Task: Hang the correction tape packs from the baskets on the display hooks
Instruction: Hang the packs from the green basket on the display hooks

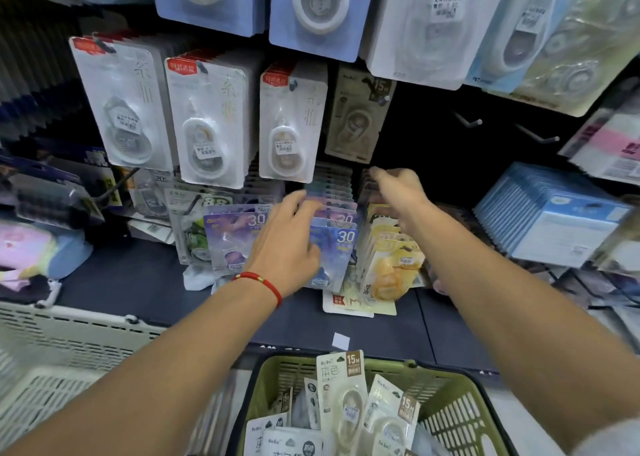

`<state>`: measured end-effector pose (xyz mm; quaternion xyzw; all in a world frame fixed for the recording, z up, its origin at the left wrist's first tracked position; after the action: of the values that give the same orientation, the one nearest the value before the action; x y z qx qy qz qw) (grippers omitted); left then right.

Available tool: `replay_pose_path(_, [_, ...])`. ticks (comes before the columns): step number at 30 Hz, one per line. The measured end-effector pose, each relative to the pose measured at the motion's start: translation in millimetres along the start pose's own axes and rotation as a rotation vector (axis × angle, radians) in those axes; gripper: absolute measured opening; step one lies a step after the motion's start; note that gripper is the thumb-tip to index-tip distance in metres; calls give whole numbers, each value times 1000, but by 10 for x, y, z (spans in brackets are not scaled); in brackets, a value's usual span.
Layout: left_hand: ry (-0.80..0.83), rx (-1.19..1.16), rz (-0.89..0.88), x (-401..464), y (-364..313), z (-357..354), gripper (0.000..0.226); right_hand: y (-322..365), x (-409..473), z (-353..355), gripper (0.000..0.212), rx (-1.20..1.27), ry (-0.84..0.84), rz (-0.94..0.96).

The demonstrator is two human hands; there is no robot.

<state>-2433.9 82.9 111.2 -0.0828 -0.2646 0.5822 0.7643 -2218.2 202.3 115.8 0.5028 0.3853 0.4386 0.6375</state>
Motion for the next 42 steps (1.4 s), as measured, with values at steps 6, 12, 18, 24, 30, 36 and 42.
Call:
replay_pose_path(6, [364, 6, -89, -289, -12, -252, 26, -422, -1159, 638, 11, -336, 399, 183])
replay_pose_path(12, [889, 418, -293, -1023, -1, -864, 38, -1462, -2114, 892, 5, -724, 668, 17])
replay_pose_path(18, [1074, 441, -211, -1820, 21, -1300, 42, -2092, -2803, 508, 29, -708, 809, -30])
replay_pose_path(24, [1121, 301, 237, -2468, 122, -1486, 51, -2620, -3361, -5, 39, -458, 746, -297])
replay_pose_path(30, [948, 31, 527, -2816, 112, -1482, 80, -2775, -3630, -89, 40, 143, 459, -580])
replay_pose_path(36, [721, 122, 603, -2836, 212, -1431, 65, -2707, -3598, -76, 28, 388, 443, -675])
replay_pose_path(42, [564, 30, 619, -2604, 293, -1229, 60, -2460, -3408, 55, 30, 513, 513, -590])
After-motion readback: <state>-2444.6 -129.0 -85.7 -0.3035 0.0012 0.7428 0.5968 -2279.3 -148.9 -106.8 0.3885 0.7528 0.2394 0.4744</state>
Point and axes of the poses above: each hand's wrist, its own x-axis towards the middle knuckle, its own z-axis out of the back of the hand, y = z × x, the point moved 7 cm from there along x, towards the middle knuckle, and after that the axes turned 11 degrees about x, right-handed, at the moved point
